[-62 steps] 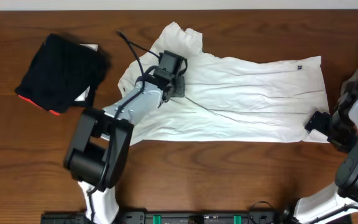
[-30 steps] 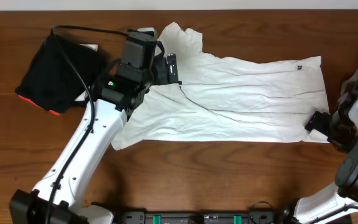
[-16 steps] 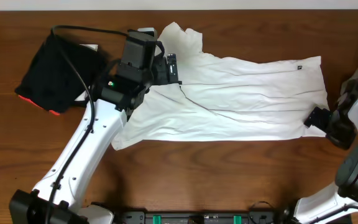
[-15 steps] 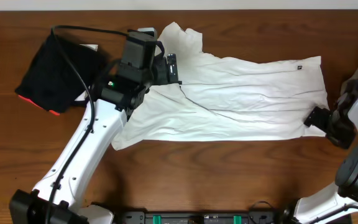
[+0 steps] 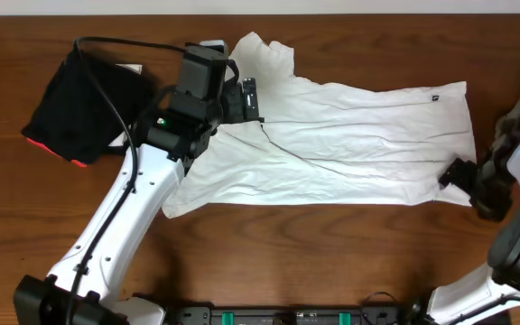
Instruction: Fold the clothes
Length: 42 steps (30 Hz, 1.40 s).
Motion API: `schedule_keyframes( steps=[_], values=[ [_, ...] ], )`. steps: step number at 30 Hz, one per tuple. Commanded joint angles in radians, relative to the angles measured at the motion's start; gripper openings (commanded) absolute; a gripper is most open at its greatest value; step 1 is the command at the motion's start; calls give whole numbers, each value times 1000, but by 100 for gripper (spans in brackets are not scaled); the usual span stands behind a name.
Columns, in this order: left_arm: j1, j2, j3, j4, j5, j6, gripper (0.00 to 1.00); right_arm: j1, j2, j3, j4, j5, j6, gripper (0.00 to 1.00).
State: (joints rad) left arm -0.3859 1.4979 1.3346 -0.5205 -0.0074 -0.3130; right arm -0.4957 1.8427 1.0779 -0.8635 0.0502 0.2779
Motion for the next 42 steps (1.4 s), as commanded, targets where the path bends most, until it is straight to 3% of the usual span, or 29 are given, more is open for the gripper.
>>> schedule_keyframes(
  steps=[1,8,12,21,23,26,31,35,42],
  values=[
    [5,5,-2,-3,-12,10,98,-41,12,-45,-40,158,43,99],
    [5,5,-2,-3,-12,10,98,-51,-159,-31,-46,105,14,99],
    [5,5,-2,-3,-12,10,98,-51,-272,0,-49,-46,-69,99],
    [5,5,-2,-3,-12,10,98,-45,-407,5,-82,-416,-69,99],
    [5,5,-2,-3,-12,10,98,-33,-404,-5,-94,-423,-69,93],
    [5,5,-2,-3,-12,10,98,-11,-403,-42,-59,-420,-38,75],
    [5,5,-2,-3,-12,9,98,-1,-403,-160,124,-412,84,52],
    [5,5,-2,-3,-12,10,98,-1,-402,-257,261,-413,129,49],
    [5,5,-2,-3,-12,10,98,0,-402,-355,365,-382,156,53]
  ],
)
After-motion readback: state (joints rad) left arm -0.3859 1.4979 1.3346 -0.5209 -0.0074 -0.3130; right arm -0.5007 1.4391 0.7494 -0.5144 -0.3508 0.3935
